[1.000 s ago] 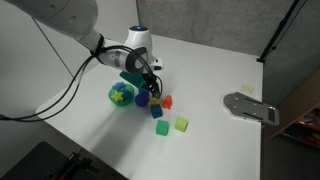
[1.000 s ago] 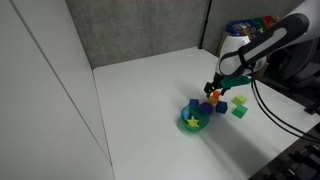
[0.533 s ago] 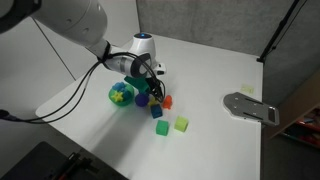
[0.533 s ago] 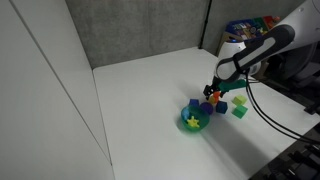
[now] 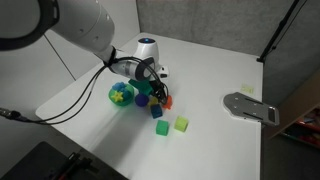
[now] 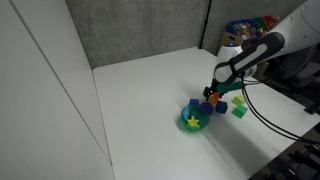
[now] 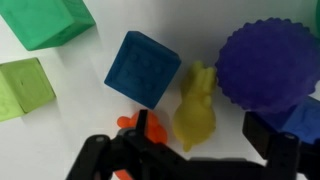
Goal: Put the yellow object inside the bowl
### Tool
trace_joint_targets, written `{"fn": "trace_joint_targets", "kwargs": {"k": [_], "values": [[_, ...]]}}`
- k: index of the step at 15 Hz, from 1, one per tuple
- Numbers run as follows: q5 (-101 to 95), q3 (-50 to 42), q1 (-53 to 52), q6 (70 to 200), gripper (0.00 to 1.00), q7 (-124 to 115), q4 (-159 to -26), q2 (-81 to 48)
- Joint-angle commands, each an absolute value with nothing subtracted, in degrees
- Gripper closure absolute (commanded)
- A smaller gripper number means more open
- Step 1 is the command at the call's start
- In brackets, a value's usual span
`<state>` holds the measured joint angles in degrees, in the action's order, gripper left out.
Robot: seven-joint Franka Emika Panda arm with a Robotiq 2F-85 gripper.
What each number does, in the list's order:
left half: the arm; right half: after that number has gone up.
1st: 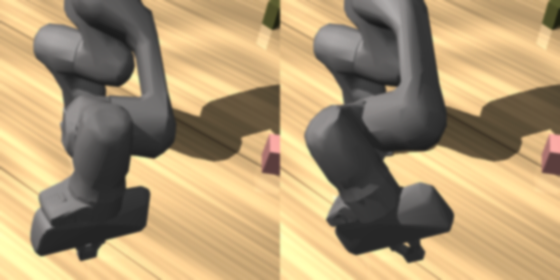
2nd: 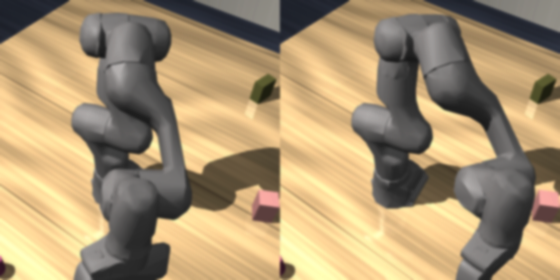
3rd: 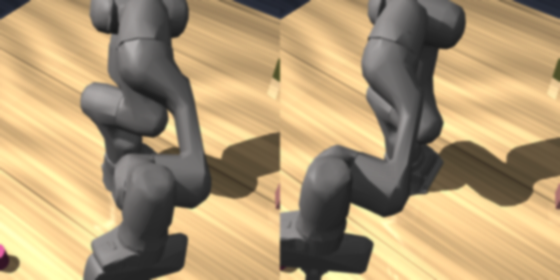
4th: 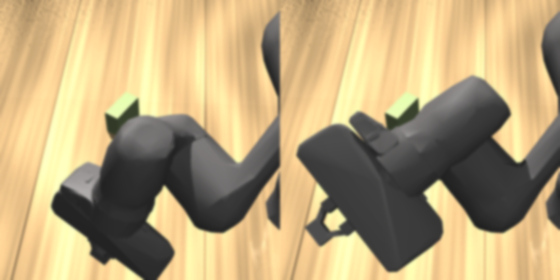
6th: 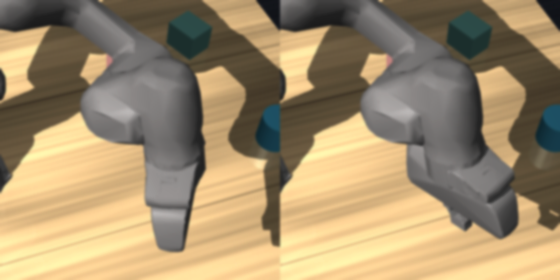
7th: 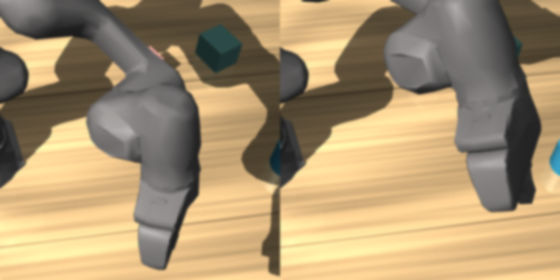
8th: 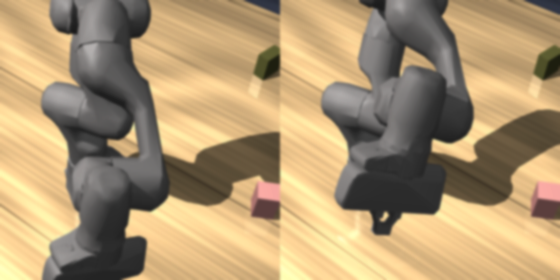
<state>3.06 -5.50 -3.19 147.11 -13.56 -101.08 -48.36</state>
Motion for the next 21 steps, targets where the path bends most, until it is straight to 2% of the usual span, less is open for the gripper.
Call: {"fn": "trace_joint_targets", "kwargs": {"k": [1,7,11,21], "values": [[3.0,-5.4,-3.1,146.7,0.34,-14.1,-98.5,-50.1],[3.3,-4.9,-2.9,147.4,0.81,-13.5,-99.7,-48.7],[3.3,-4.5,-3.2,148.2,0.91,-13.2,-101.9,-45.2],[2.7,-3.0,-4.8,148.4,0.91,-12.4,-110.3,-32.7]]}}
